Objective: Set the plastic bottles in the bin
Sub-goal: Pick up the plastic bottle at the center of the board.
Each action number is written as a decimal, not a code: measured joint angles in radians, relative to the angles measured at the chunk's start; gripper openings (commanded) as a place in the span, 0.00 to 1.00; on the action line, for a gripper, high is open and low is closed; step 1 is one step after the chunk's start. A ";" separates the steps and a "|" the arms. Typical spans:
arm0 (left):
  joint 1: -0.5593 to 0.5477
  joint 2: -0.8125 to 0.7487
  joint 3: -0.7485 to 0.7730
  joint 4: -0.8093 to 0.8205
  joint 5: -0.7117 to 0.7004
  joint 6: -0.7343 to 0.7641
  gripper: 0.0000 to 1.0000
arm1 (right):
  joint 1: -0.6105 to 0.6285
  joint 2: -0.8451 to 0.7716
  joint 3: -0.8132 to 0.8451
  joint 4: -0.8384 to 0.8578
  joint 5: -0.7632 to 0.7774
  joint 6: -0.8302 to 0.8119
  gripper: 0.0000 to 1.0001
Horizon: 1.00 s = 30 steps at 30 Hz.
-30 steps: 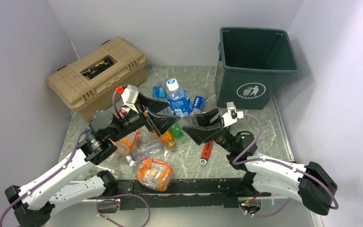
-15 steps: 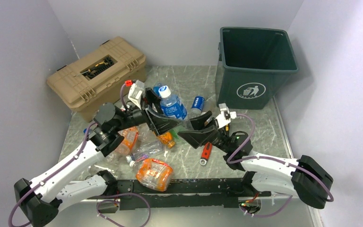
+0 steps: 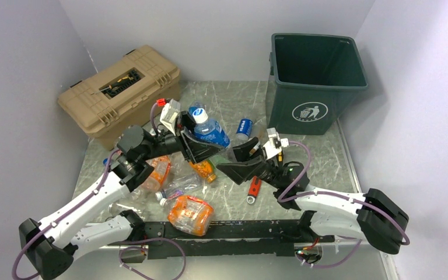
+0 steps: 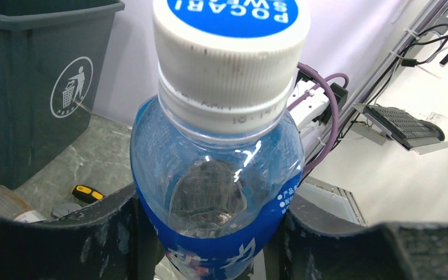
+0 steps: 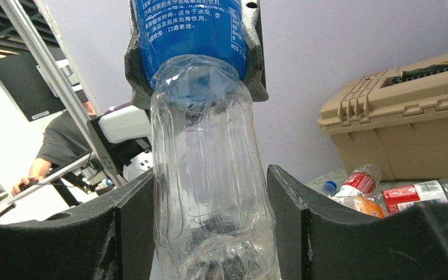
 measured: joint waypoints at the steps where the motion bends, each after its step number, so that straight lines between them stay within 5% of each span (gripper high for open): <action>1: 0.000 -0.001 0.000 0.000 0.000 0.002 0.41 | 0.000 0.000 0.002 -0.002 -0.002 -0.001 0.74; 8: -0.004 -0.024 0.000 -0.025 0.026 0.028 0.36 | 0.003 -0.104 0.032 -0.227 -0.014 -0.044 0.98; 19: 0.012 -0.048 0.040 -0.093 0.201 0.072 0.35 | 0.003 -0.523 0.323 -1.139 -0.001 -0.292 0.99; 23: 0.012 0.001 0.097 -0.129 0.348 0.089 0.32 | 0.003 -0.507 0.517 -1.416 0.001 -0.315 0.99; 30: 0.012 0.075 0.241 -0.420 0.500 0.277 0.28 | 0.003 -0.411 0.690 -1.606 0.002 -0.330 0.99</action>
